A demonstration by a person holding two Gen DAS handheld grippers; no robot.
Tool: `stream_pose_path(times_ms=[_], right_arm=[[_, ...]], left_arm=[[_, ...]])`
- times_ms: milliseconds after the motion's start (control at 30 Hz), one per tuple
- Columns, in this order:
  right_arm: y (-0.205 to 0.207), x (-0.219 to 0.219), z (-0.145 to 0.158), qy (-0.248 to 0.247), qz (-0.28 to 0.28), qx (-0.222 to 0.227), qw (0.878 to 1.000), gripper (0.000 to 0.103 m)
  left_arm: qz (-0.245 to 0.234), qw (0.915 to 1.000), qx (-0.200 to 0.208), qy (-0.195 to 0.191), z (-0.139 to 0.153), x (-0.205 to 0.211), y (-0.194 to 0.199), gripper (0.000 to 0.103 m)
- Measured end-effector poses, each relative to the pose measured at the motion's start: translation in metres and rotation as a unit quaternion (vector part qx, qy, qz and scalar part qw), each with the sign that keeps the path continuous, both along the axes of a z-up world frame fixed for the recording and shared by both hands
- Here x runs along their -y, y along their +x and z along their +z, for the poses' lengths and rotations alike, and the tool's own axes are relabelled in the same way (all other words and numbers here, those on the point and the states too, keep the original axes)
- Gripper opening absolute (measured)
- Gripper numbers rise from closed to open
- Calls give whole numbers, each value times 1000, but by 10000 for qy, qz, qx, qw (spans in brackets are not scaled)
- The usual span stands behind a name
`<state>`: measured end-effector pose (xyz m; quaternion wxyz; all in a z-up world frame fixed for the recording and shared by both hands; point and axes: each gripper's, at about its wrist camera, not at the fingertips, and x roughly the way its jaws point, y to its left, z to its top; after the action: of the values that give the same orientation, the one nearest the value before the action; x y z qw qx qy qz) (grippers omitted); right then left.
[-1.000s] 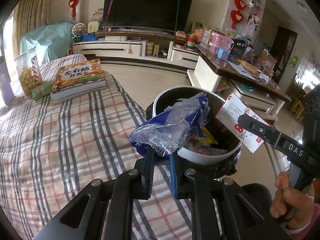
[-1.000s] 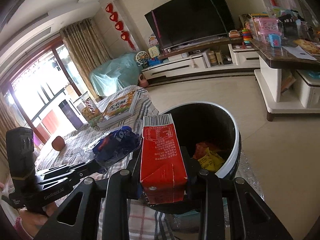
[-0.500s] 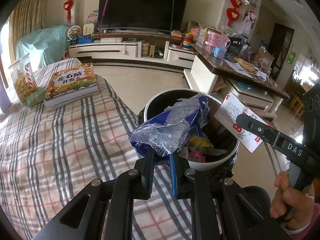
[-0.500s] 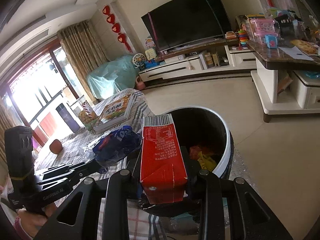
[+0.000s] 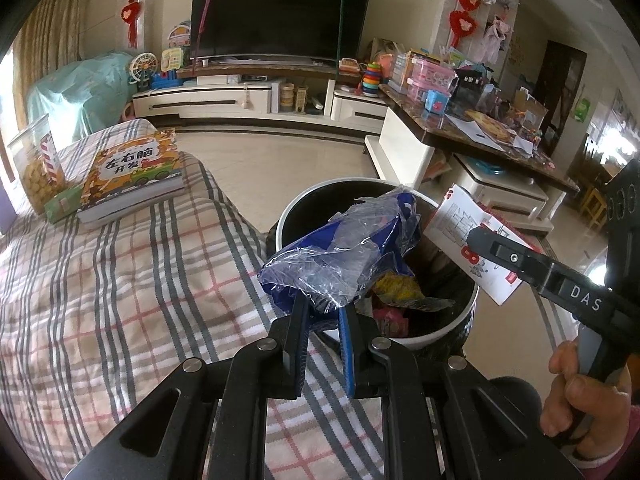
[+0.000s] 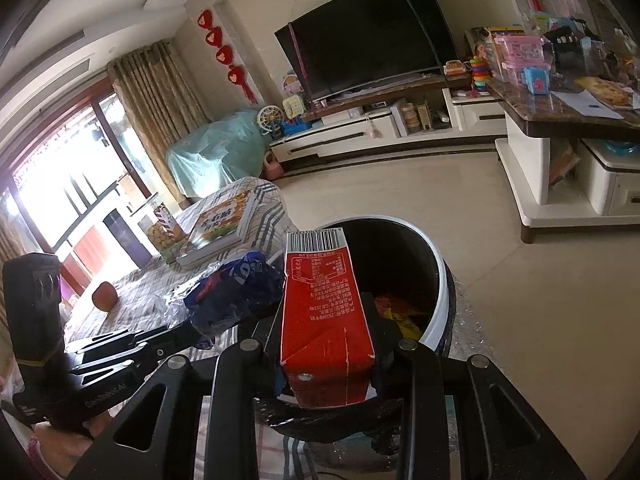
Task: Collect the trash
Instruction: 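Hold the blue bag and milk carton above the bin opening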
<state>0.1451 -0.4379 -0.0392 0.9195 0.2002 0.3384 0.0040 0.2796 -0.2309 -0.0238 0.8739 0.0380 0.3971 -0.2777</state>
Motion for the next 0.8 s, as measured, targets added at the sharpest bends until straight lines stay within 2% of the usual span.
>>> stream_pose_path(times_ms=[800], right_arm=[[15, 8, -3, -25, 0, -96, 10000, 31]], left_arm=[[-51, 9999, -26, 111, -2, 21, 7, 12]])
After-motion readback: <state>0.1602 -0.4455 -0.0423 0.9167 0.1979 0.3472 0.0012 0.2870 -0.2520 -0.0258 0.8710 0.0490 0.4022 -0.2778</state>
